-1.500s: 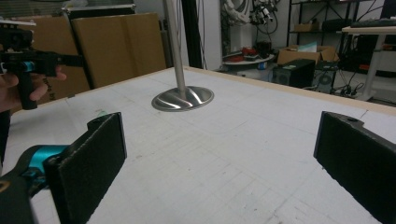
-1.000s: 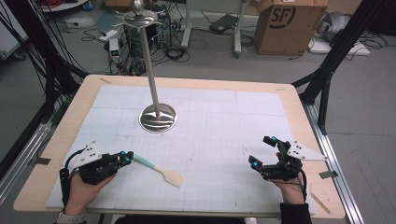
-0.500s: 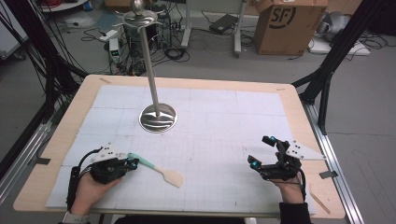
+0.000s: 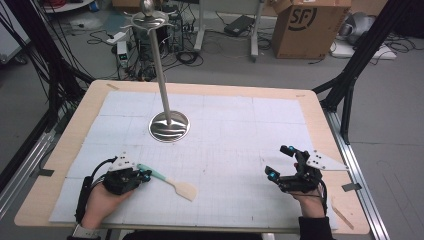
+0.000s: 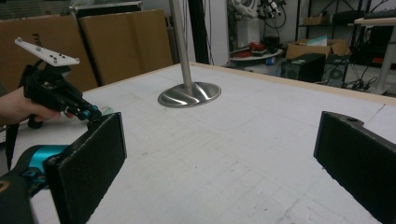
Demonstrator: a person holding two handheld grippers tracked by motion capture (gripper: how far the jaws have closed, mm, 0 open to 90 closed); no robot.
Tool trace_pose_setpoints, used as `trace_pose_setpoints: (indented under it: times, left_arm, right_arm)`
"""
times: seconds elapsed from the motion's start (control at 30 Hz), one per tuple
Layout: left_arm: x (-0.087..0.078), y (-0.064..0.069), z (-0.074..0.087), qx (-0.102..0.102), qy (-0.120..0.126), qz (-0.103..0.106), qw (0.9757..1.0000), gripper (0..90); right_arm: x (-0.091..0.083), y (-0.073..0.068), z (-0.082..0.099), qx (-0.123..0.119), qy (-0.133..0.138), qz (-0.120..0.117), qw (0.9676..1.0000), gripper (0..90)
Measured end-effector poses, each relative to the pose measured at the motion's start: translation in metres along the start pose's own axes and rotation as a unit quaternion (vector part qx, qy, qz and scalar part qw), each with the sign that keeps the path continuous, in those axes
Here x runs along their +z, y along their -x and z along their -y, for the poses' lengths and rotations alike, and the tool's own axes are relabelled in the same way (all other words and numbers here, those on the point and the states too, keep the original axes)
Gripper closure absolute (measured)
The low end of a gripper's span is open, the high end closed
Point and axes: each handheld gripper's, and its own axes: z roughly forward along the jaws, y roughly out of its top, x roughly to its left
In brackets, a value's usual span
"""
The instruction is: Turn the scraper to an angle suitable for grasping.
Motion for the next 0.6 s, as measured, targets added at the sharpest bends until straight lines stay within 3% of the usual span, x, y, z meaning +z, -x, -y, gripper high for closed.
trace_pose_setpoints:
  times: [0.1,0.2,0.3,0.4,0.6]
  left_arm:
    - [0.003,-0.001,-0.003,-0.005,-0.002,-0.004,1.0,89.6]
    - [0.008,0.004,-0.011,0.016,-0.016,-0.027,0.9994,89.6]
    - [0.02,0.005,-0.021,0.02,-0.021,-0.033,0.999,89.7]
    - [0.028,0.004,-0.026,0.015,-0.016,-0.032,0.9993,89.7]
    - [0.042,0.002,-0.032,-0.004,0.002,-0.002,1.0,89.8]
  right_arm:
    - [-0.001,0.0,0.0,0.001,0.0,-0.001,1.0,1.4]
    - [-0.002,0.0,-0.001,0.004,0.006,0.0,1.0,1.5]
    - [-0.003,0.001,-0.002,0.003,0.011,0.002,0.9999,1.4]
    - [-0.004,0.001,-0.002,0.004,0.015,0.003,0.9999,1.5]
    - [-0.003,0.002,-0.003,0.005,0.016,0.003,0.9999,1.5]
